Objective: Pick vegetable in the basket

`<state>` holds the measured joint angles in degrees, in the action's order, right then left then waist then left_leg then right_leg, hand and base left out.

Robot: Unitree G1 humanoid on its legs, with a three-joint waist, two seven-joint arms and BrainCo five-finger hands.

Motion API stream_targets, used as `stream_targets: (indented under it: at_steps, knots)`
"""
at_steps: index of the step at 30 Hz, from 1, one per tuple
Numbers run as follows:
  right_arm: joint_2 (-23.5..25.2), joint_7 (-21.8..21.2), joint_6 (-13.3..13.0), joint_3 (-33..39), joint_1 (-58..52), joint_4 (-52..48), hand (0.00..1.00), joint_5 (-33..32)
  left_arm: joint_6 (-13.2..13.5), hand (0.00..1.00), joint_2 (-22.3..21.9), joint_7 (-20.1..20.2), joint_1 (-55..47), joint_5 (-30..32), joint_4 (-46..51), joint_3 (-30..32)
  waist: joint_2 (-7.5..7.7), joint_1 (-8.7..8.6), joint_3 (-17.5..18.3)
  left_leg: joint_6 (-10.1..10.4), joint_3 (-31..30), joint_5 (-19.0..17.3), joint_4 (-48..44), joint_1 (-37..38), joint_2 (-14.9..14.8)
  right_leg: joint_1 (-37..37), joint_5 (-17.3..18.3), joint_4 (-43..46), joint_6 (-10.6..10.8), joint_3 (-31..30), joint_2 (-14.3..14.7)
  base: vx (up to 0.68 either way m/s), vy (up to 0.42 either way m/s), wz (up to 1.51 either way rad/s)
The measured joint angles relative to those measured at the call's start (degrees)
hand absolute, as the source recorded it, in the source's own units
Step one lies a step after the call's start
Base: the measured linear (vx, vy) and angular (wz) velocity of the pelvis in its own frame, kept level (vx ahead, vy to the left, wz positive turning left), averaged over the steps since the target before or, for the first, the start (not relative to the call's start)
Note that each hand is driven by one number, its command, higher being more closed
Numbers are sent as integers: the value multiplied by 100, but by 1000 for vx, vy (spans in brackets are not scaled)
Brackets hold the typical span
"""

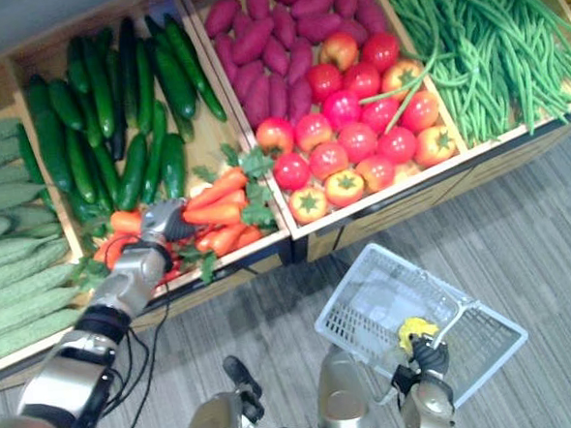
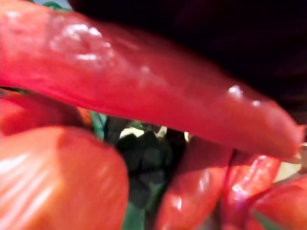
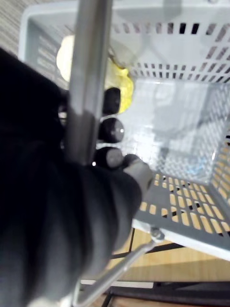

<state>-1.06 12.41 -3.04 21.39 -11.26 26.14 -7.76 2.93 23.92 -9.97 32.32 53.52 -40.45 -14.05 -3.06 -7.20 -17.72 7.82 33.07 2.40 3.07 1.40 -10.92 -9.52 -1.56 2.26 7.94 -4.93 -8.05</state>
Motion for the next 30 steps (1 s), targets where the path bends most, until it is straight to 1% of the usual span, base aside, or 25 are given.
stream_targets:
  at_steps: [2,5,8,11,13,17,20,24,27,30]
  knots:
    - [2,-9,0,9,-46,30,100,4,-18,100,53,9,-119,5,327,0,0,-6,1,0,-78,0,3,32,9,101,0,-40,2,94,-2,19,-8,20]
    - [-1,-46,3,18,-75,135,100,9,-26,100,247,-4,-287,9,819,19,-4,18,20,-1,-200,1,42,215,41,345,1,-93,2,217,-1,24,-3,13]
    - [2,-81,11,17,-75,266,100,11,-46,100,418,-54,-388,14,1238,244,-9,34,162,-5,-248,4,72,285,60,437,1,-121,1,298,-16,4,-4,7]
    - [-2,-81,20,43,-102,389,100,11,-161,100,436,-155,-445,15,1401,463,-44,29,298,-7,-334,5,84,397,77,609,3,-147,-1,422,-40,-3,-10,10]
    - [-1,-89,35,41,-191,451,100,12,-183,100,440,-198,-463,12,1554,563,-43,46,504,-8,-376,6,87,397,77,622,5,-148,-4,447,-40,-21,-19,8]
    - [0,-86,88,55,-229,585,100,12,-272,100,440,-312,-543,9,1673,754,-11,36,743,-14,-381,9,105,480,92,699,8,-170,-6,442,-50,-30,-13,-2]
    - [0,-81,139,76,-237,641,100,12,-268,100,433,-334,-558,8,1807,753,19,29,802,-14,-379,66,219,575,118,745,4,-171,-8,438,-50,-38,-14,-2]
    - [42,-79,173,177,-256,627,100,12,-228,100,294,-385,-760,7,2365,668,82,19,883,-18,-337,82,254,642,135,767,-5,-171,-6,391,-48,-16,-10,-6]
    - [72,-71,209,276,-268,466,100,11,-197,100,61,-385,-820,7,2471,477,117,20,914,-6,-231,70,256,741,156,796,-13,-169,1,252,-42,8,-6,-16]
    - [121,-65,212,272,-319,90,100,10,-103,100,-254,-383,-826,7,2504,204,133,-68,918,-3,-141,58,256,792,181,768,-17,-138,7,132,-42,-4,-4,-22]
